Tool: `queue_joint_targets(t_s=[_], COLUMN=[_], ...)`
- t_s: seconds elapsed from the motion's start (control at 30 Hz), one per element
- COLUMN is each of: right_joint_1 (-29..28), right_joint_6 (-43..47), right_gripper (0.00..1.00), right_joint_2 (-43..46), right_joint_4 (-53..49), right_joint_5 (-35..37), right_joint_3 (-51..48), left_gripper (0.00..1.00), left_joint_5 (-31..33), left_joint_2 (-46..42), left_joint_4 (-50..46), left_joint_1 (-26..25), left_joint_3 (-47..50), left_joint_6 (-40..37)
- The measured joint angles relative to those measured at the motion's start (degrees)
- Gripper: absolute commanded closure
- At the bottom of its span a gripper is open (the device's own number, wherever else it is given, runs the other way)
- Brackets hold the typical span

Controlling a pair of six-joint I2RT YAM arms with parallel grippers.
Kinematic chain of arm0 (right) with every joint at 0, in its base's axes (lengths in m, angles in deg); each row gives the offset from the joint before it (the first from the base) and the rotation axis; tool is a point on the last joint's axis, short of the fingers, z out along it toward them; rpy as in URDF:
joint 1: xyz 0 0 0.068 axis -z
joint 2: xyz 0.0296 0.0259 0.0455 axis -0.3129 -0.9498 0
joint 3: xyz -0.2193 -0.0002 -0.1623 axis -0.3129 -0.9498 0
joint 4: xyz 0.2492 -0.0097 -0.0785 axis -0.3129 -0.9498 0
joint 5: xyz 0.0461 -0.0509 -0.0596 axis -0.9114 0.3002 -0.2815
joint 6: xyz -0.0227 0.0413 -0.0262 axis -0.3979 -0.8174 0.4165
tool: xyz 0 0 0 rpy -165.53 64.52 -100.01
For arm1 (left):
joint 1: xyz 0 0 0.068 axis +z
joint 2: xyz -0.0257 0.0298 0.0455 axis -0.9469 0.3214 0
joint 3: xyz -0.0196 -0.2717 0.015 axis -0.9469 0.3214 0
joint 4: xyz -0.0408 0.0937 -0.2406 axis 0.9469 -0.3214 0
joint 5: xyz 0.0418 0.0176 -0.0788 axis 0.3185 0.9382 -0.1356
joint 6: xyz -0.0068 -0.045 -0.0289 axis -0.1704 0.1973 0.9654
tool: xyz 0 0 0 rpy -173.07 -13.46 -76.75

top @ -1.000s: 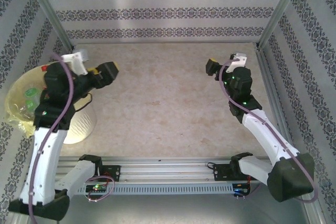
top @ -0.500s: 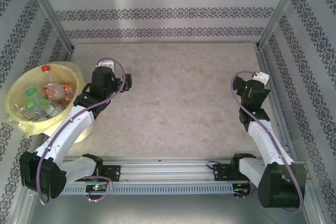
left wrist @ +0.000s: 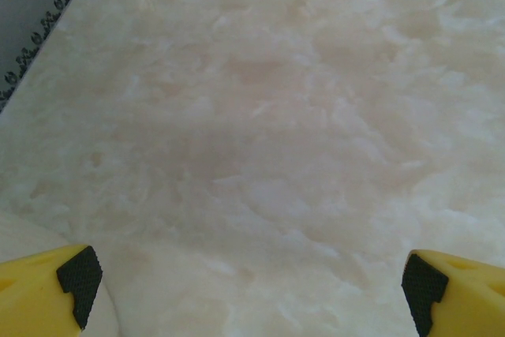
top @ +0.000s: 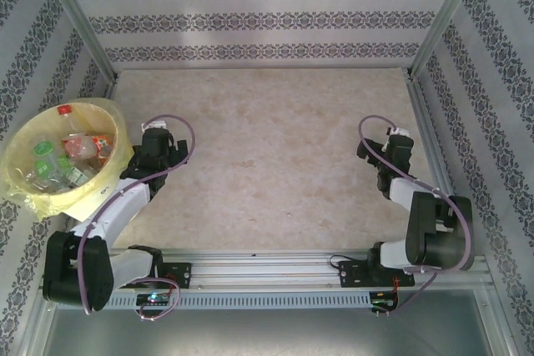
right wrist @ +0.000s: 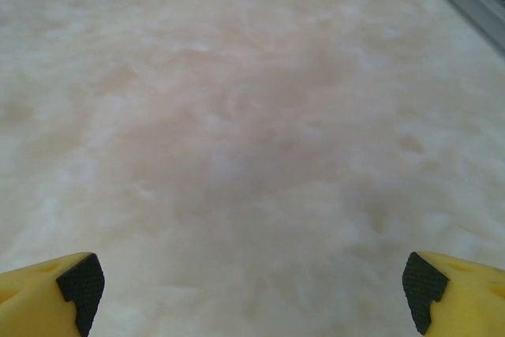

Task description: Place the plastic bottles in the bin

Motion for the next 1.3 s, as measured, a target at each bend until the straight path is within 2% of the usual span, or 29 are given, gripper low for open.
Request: queue_joint_targets(t_s=[0.1, 0.2, 0.4, 0.57, 0.8, 1.07, 1.3], right_joint_1=[-0.07, -1.09, -6.14, -10.32, -10.56, -10.56, -10.14], right_joint_6=[1.22, 2.84, 6.62, 8.85, 9.97, 9.99, 9.99], right_gripper=[0.02, 0.02, 0.02, 0.02, 0.02, 0.02, 0.02], right_joint_2=[-0.50, -0.26, -3.76, -5.11, -5.11, -5.11, -5.11], right_joint_4=[6.58, 14.14, 22.01, 20.26, 20.28, 20.26, 19.91], right_joint_5=[-4.96, -7.04, -5.42, 1.42, 4.83, 5.38, 4.96], right_joint_3=[-1.29, -5.49, -8.76, -6.19, -5.55, -5.53, -5.49], left_gripper=[0.00, 0.01, 0.01, 0.01, 0.00, 0.00, 0.00], left_joint_5=[-1.25, -2.62, -5.68, -7.23, -8.59, -4.96, -4.46], left_joint_2=[2.03, 4.42, 10.97, 16.41, 20.59, 21.09, 21.09], left_joint_4=[4.98, 9.92, 23.43, 31.80, 42.47, 46.34, 47.17], left_joint_1=[0.57, 0.57, 2.03, 2.45, 3.02, 3.17, 3.17], left_joint_3=[3.39, 4.98, 6.08, 6.38, 10.16, 11.13, 11.13], left_joint_6=[-1.33, -2.62, -5.07, -6.36, -6.86, -6.40, -6.38])
